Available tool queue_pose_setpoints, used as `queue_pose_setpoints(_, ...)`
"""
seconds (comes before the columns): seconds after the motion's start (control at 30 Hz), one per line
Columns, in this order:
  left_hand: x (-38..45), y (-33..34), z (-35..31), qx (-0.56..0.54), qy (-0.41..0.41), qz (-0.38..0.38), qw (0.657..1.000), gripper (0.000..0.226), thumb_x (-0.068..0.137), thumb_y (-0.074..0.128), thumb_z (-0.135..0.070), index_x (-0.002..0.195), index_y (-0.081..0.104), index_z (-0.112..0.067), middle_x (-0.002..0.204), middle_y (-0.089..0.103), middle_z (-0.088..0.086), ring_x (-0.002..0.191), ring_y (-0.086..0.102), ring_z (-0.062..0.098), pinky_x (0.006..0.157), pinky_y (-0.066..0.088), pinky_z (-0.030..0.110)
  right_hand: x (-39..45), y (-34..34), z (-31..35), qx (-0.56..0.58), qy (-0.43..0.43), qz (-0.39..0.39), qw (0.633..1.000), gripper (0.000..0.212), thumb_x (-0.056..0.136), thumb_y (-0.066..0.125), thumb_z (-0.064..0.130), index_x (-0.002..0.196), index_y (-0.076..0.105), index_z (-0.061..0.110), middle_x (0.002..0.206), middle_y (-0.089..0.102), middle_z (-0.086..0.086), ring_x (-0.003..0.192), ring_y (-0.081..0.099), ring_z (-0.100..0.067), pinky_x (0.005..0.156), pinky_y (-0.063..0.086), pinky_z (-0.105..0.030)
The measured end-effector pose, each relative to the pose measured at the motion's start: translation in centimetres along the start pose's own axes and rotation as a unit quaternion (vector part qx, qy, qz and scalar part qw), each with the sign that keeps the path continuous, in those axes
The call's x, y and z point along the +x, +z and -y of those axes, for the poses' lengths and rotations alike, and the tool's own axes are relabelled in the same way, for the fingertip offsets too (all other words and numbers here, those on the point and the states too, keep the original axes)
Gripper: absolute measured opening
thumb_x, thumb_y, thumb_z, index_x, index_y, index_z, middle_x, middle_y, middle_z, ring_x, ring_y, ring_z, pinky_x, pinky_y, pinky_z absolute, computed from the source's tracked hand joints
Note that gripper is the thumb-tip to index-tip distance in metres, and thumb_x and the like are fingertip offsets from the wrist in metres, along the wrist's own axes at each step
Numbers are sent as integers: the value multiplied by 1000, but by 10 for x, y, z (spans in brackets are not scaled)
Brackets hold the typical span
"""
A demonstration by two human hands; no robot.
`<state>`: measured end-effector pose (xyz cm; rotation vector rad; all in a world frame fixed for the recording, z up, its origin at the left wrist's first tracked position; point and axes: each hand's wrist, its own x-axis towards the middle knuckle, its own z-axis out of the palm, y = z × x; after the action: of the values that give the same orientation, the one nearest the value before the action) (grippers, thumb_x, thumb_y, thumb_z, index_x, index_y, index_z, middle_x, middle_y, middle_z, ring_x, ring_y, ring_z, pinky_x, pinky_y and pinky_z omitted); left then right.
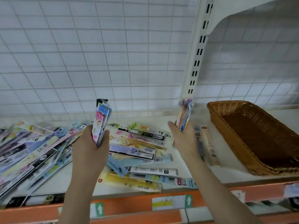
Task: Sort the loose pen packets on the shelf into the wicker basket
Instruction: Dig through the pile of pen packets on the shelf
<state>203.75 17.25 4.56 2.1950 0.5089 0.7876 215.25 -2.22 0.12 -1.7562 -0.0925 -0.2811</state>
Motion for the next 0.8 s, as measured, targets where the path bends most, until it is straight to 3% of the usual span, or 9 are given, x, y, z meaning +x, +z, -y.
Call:
queue_pose_setpoints(0.1,-9,-1,-4,-6,4,-1,1000,19,91,55,-20,78,49,-7,59,49,11,52,44,22,45,30,27,2,-2,-16,-25,67,38,997,24,71,65,40,66,44,28,54,50,10,53,53,-17,55,51,-44)
queue_pose_setpoints(0.2,-15,-1,-7,-9,5,-9,1000,21,91,54,-19,76,48,-6,61,50,17,52,42,25,47,30,29,9,-8,-6,-53,29,53,997,36,84,64,21,61,36,23,50,39,6,48,41,-13,51,37,-27)
queue_pose_setpoints(0.27,-19,-1,-9,-8,11,-16,1000,25,91,54,-19,71,44,-8,58,47,16,51,40,25,47,29,29,13,-17,-3,-88,12,41,995,29,88,58,16,68,38,19,57,41,2,50,40,-11,45,33,-16)
queue_pose_setpoints(0.33,-23,1,-13,-9,4,-17,1000,27,91,54,-20,71,44,-5,58,45,17,50,37,25,47,28,30,17,-32,1,-164,16,37,986,12,88,55,16,85,44,12,67,48,0,56,47,-15,43,34,-20)
queue_pose_setpoints(0.47,-29,9,-29,-43,-21,-8,999,30,92,54,-23,79,49,4,59,45,18,50,37,25,47,28,29,23,-67,0,-266,86,32,960,30,82,57,16,100,33,15,82,54,-5,76,58,-29,62,43,-31)
queue_pose_setpoints(0.53,-32,15,-39,-67,-27,0,997,27,90,56,-25,79,52,-1,56,45,10,50,40,24,47,30,28,23,-83,-3,-324,118,44,937,37,82,61,17,106,33,10,82,56,-7,75,59,-27,62,42,-31)
queue_pose_setpoints(0.63,-37,26,-49,-88,-19,13,996,25,89,59,-26,77,55,-5,56,44,6,50,41,21,47,30,28,21,-97,-11,-377,131,103,911,65,83,67,30,126,28,1,100,56,-12,86,59,-31,57,39,-30)
queue_pose_setpoints(0.7,-41,32,-51,-98,-15,21,995,23,89,58,-26,83,59,-4,57,46,7,51,42,21,47,30,28,19,-102,-15,-376,136,130,908,69,82,69,31,128,28,0,98,53,-11,78,53,-27,50,35,-29)
queue_pose_setpoints(0.8,-46,42,-51,-108,-19,31,994,28,90,57,-25,88,58,2,57,45,12,51,39,24,49,30,29,17,-106,-17,-396,120,126,902,56,83,68,29,121,37,2,110,57,-14,83,53,-27,62,38,-31)
